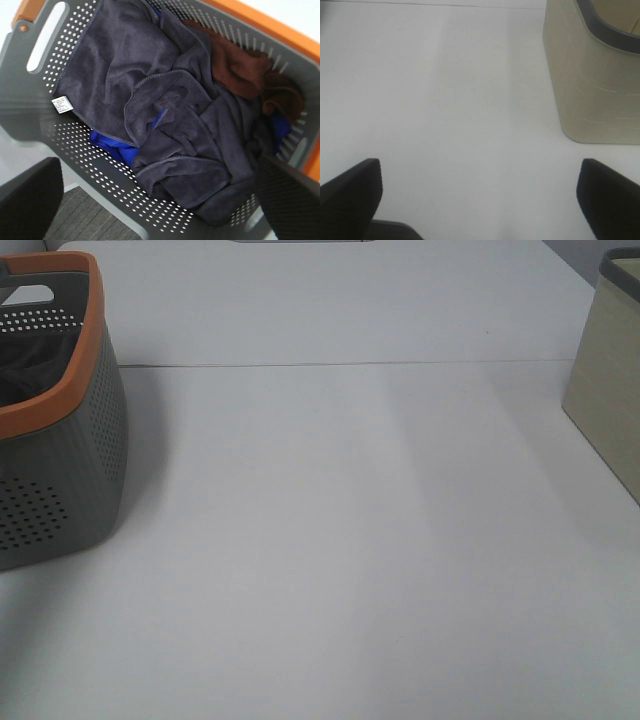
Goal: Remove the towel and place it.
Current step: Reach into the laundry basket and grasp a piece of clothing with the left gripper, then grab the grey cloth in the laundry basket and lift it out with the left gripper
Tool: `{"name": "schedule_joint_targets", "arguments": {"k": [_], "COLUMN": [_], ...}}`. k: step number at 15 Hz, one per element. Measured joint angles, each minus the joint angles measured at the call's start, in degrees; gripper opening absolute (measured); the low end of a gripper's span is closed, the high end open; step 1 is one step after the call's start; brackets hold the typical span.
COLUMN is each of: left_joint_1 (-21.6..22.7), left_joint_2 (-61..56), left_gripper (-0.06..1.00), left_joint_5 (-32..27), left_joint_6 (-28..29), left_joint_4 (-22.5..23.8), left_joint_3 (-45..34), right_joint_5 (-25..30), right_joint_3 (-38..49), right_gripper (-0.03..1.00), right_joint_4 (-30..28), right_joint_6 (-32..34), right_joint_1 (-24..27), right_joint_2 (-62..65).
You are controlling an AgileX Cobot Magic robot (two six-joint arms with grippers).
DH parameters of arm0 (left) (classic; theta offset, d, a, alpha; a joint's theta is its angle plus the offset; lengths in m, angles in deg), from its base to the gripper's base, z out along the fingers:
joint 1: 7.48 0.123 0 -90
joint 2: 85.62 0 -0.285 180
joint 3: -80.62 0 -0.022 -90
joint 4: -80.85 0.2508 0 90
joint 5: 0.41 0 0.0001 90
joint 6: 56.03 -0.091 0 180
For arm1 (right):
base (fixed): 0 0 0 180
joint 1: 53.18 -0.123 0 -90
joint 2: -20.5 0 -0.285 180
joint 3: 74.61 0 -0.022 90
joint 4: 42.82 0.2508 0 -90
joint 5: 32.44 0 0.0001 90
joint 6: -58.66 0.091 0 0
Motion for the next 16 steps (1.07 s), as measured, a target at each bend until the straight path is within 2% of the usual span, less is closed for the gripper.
{"name": "schedule_joint_targets", "arguments": {"k": [2, 5, 7, 9, 12, 15, 16], "left_joint_1": [0.00, 0.00, 0.00, 0.00, 0.00, 0.00, 0.00], "left_joint_2": [7.91, 16.50, 23.32, 28.76, 34.72, 37.01, 38.04], "left_gripper": [0.98, 0.98, 0.98, 0.98, 0.96, 0.89, 0.77], "left_joint_5": [0.11, 2.69, 7.96, 11.92, 12.20, 12.15, 11.52], "left_joint_6": [-5.90, -9.51, -9.85, -9.57, -8.77, -9.68, -10.37], "left_joint_4": [2.69, 7.39, 9.63, 9.63, 9.11, 9.00, 8.37], "left_joint_3": [2.23, 3.32, 5.16, 8.77, 13.58, 14.73, 14.78], "right_joint_5": [0.00, 0.00, 0.00, 0.00, 0.00, 0.00, 0.00], "right_joint_3": [0.00, 0.00, 0.00, 0.00, 0.00, 0.00, 0.00], "right_gripper": [0.95, 0.95, 0.95, 0.95, 0.95, 0.95, 0.95], "right_joint_4": [0.00, 0.00, 0.00, 0.00, 0.00, 0.00, 0.00], "right_joint_6": [0.00, 0.00, 0.00, 0.00, 0.00, 0.00, 0.00], "right_joint_1": [0.00, 0.00, 0.00, 0.00, 0.00, 0.00, 0.00], "right_joint_2": [0.00, 0.00, 0.00, 0.00, 0.00, 0.00, 0.00]}}
